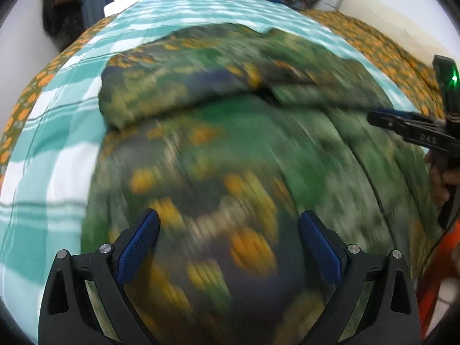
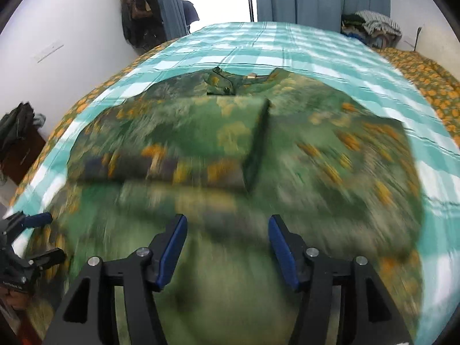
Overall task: Fold large clothes
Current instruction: 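Grasp the jacket hem edge with both tools and lift it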
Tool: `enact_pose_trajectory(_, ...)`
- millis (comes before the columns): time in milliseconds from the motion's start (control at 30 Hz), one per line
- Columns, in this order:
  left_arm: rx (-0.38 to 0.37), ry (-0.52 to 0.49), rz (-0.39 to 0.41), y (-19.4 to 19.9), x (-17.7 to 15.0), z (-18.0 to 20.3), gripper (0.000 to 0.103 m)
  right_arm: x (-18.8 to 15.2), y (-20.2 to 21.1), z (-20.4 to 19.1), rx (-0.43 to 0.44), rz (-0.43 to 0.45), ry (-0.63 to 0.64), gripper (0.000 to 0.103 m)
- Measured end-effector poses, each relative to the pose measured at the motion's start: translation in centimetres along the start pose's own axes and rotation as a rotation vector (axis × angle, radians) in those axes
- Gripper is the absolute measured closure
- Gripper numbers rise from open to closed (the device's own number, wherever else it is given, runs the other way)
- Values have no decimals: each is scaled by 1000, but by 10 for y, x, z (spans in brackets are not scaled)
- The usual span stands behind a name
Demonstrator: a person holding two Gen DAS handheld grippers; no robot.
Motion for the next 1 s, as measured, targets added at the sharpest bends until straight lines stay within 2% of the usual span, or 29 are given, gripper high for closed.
enact_pose_trajectory(67, 10, -42, -14, 5, -17, 10, 4, -36, 24, 5, -57, -11, 37, 43)
enact_pose_trajectory(167, 24, -49, -19, 7, -33, 14, 1, -90, 45, 15, -145, -46, 48, 42)
enact_pose_trajectory(233, 47, -35, -5, 6, -38, 13, 1, -126, 54, 21, -92, -48, -55, 40)
enact_pose_trajectory(300, 72, -33, -2, 4, -38, 14, 1, -139, 60, 25, -88, -10, -111, 40)
enact_pose_trajectory(433, 93, -22, -22, 4, -42, 15, 1, -133, 54, 24, -109, -30, -85, 37)
enact_pose_trajectory(467, 79, -5, -17, 5, -41, 15, 1, -133, 52, 21, -104, -28, -91, 30)
enact_pose_trajectory(667, 101, -24, -18, 8, -47, 18, 1, -139, 51, 19, -150, 9, -78, 29)
enact_pose_trajectory(767, 105, -24, -33, 23, -51, 17, 1, -136, 59, 21, -109, -9, -86, 29)
enact_pose_trajectory(833, 81, 8, 5, 46, -49, 10, 1, -126, 84, 32, -53, 35, -145, 29)
enact_pose_trajectory(933, 46, 95, 69, 83, -45, -24, 1, -117, 123, 64, -36, 96, -214, 29)
enact_pose_trajectory(1000, 13, 172, 62, 92, -47, -53, 1, -122, 132, 87, 4, 56, -246, 29)
Point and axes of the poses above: each gripper's, at about its wrist camera, not at the fingertips, and y roughly against the way its jaws point, z to its right, x to its top, the point moved 8 cm from there along -y, roughly the way its jaws point, and after that the axes turned 2 degrees about x, right-handed, at the moved point
